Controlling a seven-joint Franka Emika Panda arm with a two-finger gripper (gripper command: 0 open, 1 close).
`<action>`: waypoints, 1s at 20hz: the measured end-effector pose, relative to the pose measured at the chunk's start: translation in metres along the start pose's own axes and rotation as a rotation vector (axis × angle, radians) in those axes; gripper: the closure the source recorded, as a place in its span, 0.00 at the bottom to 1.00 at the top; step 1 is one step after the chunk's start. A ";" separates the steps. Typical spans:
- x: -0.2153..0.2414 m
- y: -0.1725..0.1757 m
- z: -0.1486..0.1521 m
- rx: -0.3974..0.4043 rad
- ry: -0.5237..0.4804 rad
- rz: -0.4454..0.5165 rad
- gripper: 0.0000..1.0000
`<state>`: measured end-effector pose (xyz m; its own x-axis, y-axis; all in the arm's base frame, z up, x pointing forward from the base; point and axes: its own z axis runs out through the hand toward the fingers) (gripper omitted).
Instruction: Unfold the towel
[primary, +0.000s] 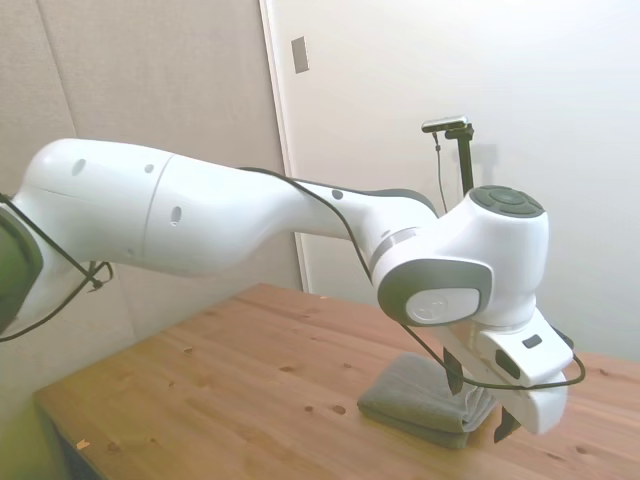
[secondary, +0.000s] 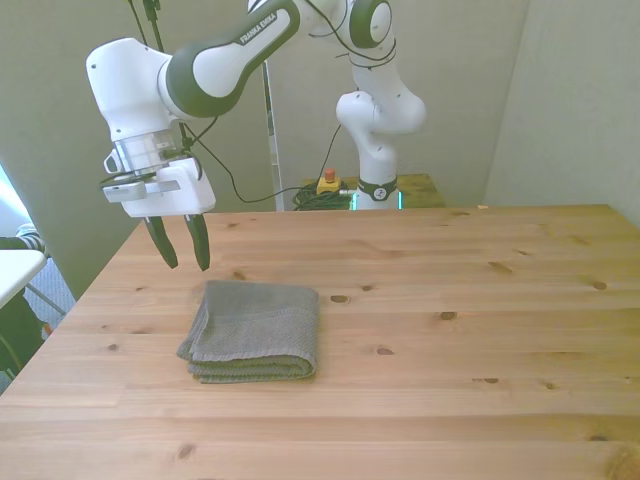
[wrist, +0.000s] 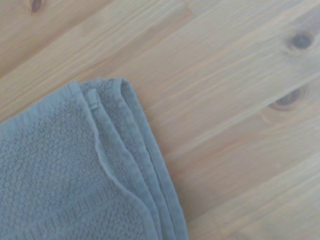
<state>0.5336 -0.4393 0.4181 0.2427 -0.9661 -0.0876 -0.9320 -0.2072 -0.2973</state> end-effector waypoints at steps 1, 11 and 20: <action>-0.001 -0.004 0.006 0.005 -0.006 -0.003 0.00; -0.033 -0.016 0.051 0.028 -0.123 -0.093 0.00; -0.038 -0.014 0.059 0.021 -0.135 -0.108 1.00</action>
<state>0.5528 -0.3903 0.3699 0.3768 -0.9085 -0.1807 -0.8930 -0.3045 -0.3315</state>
